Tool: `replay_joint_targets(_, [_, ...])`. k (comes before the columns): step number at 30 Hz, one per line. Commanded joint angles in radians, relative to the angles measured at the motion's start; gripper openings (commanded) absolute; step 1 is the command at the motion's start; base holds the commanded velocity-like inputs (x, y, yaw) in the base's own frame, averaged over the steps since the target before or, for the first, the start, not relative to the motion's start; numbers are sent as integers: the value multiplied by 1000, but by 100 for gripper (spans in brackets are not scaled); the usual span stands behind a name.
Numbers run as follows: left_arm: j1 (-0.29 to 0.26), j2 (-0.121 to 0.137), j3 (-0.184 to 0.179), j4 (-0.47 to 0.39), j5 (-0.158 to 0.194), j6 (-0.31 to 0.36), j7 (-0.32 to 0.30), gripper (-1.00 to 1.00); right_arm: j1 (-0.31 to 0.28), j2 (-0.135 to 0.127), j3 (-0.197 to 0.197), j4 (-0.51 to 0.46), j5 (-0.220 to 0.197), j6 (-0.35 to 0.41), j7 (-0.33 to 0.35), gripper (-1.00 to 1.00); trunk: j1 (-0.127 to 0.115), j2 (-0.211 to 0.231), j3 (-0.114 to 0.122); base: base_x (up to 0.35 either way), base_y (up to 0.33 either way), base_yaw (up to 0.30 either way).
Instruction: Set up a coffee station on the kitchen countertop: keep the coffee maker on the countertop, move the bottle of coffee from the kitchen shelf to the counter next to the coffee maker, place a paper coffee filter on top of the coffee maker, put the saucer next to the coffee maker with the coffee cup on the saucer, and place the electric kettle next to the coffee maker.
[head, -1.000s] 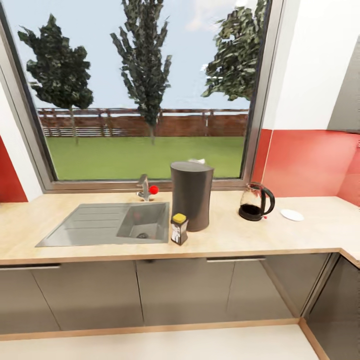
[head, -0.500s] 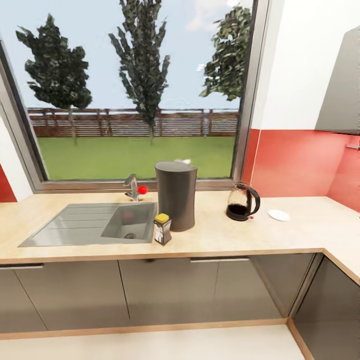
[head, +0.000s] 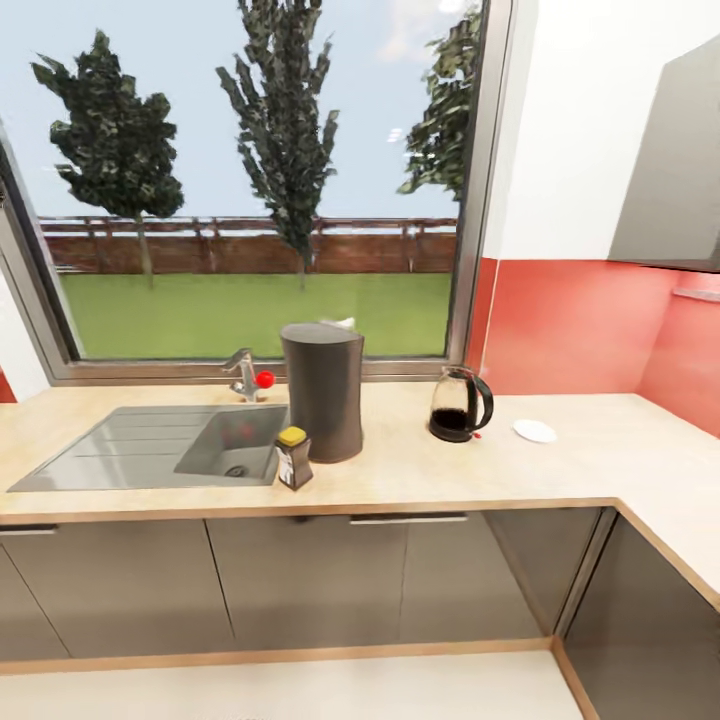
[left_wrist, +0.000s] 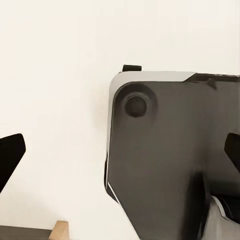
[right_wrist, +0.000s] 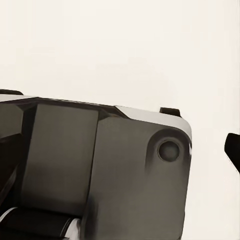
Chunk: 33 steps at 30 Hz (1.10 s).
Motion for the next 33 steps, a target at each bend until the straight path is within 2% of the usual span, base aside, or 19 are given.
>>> replay_joint_targets(1, [0,0,-9,1,8,-3,3,100,0,-1,7,-1,-11,-3,1,100,0,-1,0,0,-270,181])
replay_joint_targets(6, [-1,0,-9,0,8,-3,3,100,0,-2,7,0,-11,-3,1,100,0,-1,0,0,-270,77])
replay_joint_targets(12, [-1,2,-8,1,9,-3,3,100,0,-25,7,-1,-11,-2,1,100,0,-1,0,0,-270,11])
replay_joint_targets(23, [-1,3,-9,0,32,-4,2,100,0,-28,7,-2,-11,-3,1,100,0,-1,0,0,-256,1])
replay_joint_targets(33, [-1,2,-9,-2,33,-4,2,100,0,-28,7,-2,-11,-3,1,100,0,-1,0,0,-73,0])
